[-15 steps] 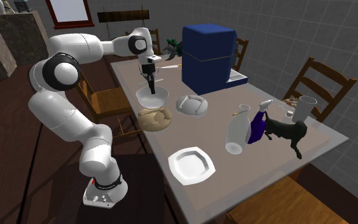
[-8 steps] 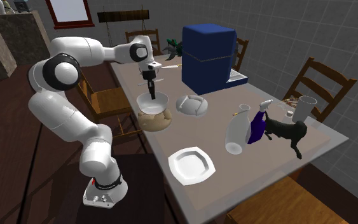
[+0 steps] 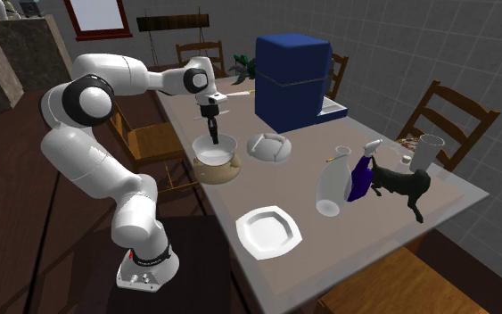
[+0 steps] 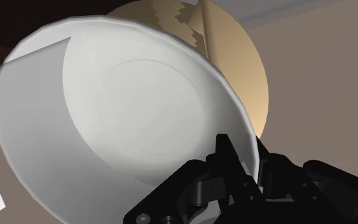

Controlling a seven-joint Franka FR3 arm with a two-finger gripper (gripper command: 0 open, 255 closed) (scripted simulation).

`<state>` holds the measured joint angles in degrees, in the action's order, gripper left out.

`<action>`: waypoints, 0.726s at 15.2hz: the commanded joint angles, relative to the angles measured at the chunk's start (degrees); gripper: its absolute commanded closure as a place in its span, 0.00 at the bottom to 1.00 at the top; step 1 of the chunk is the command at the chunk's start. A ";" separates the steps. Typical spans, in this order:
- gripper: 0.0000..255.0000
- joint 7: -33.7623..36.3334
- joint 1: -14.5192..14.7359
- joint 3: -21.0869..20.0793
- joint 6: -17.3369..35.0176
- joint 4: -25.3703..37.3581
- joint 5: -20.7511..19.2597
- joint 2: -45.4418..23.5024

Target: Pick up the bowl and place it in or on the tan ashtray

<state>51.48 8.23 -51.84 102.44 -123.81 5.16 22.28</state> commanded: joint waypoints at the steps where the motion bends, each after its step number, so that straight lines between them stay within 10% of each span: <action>1: 1.00 0.00 0.00 0.00 0.05 -0.04 0.00 0.01; 4: 1.00 0.00 0.00 0.00 0.05 -0.04 0.00 0.01; 5: 0.00 0.00 0.00 0.00 0.05 -0.04 0.00 0.01; 11: 0.00 0.04 -0.05 0.11 -1.87 1.90 -0.10 0.00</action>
<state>51.67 8.10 -51.98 101.72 -122.86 5.00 22.04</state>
